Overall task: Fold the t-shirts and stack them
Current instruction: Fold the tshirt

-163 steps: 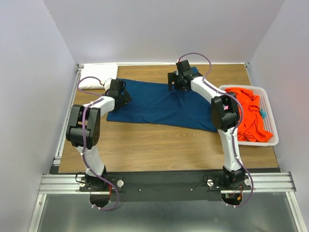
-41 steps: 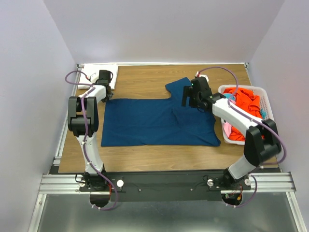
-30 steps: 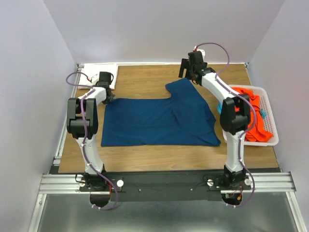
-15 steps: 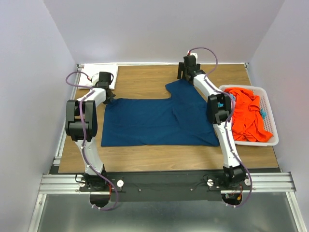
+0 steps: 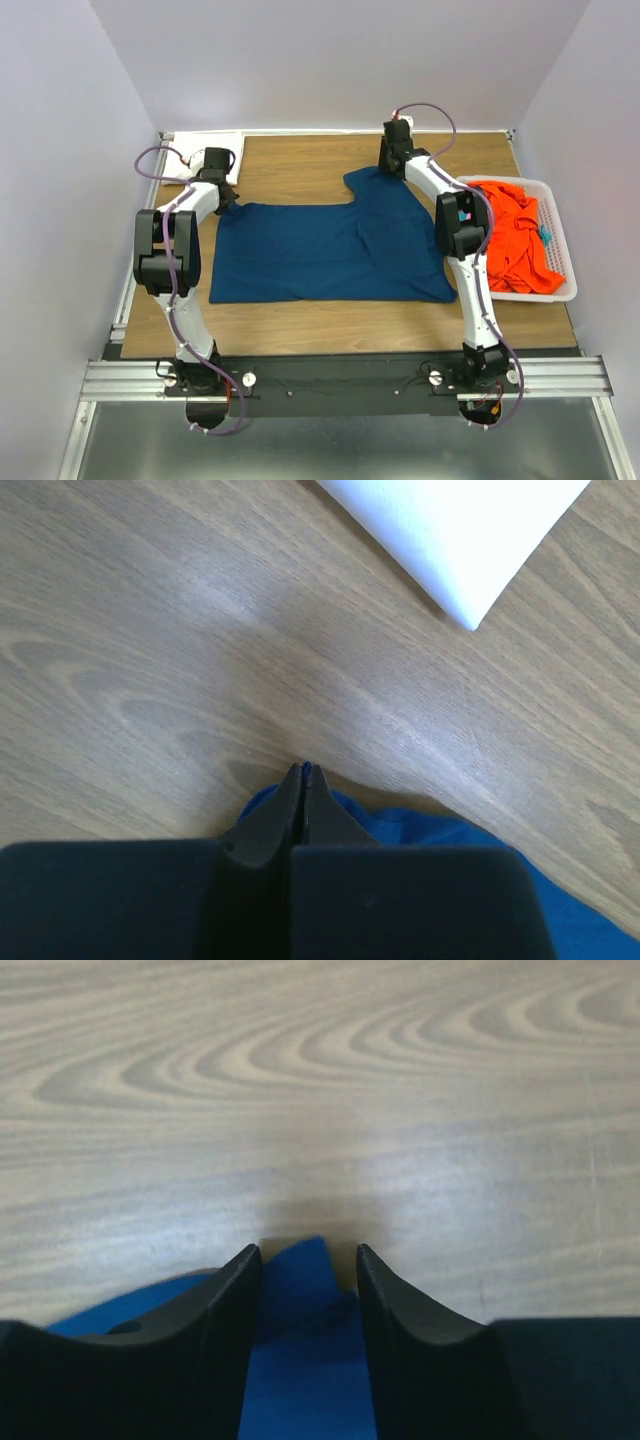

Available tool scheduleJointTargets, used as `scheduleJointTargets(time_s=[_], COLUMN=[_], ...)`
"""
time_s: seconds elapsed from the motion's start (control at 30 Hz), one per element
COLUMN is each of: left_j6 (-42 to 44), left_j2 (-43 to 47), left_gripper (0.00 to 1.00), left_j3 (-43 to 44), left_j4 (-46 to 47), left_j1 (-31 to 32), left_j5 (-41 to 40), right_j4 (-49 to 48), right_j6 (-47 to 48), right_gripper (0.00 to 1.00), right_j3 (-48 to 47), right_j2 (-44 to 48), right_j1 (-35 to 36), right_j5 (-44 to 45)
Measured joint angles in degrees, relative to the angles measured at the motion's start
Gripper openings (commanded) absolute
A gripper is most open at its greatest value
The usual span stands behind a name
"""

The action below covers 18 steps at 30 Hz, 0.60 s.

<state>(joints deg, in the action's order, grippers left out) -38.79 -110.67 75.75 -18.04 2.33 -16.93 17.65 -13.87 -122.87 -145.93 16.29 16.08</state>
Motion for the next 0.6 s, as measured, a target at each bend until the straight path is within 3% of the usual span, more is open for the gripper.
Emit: scheduleJointTargets(time_s=[0.03,0.07,0.23,0.5,0.6], left_j6=[0.00,-0.02,-0.02,-0.04,-0.07], left_j2=[0.22,0.59,1.90,3.19,4.76], left_gripper=[0.00,0.00,0.00,0.00,0.00], left_j3=[-0.09,-0.28,-0.70,-1.75,-3.45], left_j4=[-0.02,-0.02,0.00,-0.02,0.04], left_j1=[0.02,0.04,0.33,1.18,1.18], left_j5=[0.00,0.00,0.00,0.00,0.00], right_j4=[-0.02,0.02,0.44,1.84,1.36], right_j6=[-0.13,-0.15,-0.46,1.11,1.33], right_gripper=[0.38,0.27,0.01,0.01,0.01], right_j3=[1.14,2.21,4.76,5.97,14.56], right_j2=[0.68,1.42,3.23,5.55,13.42], right_j1=[0.04,0.11,0.28,0.94,1.81], right_j5=[-0.02,-0.04,-0.04,-0.44,-0.50])
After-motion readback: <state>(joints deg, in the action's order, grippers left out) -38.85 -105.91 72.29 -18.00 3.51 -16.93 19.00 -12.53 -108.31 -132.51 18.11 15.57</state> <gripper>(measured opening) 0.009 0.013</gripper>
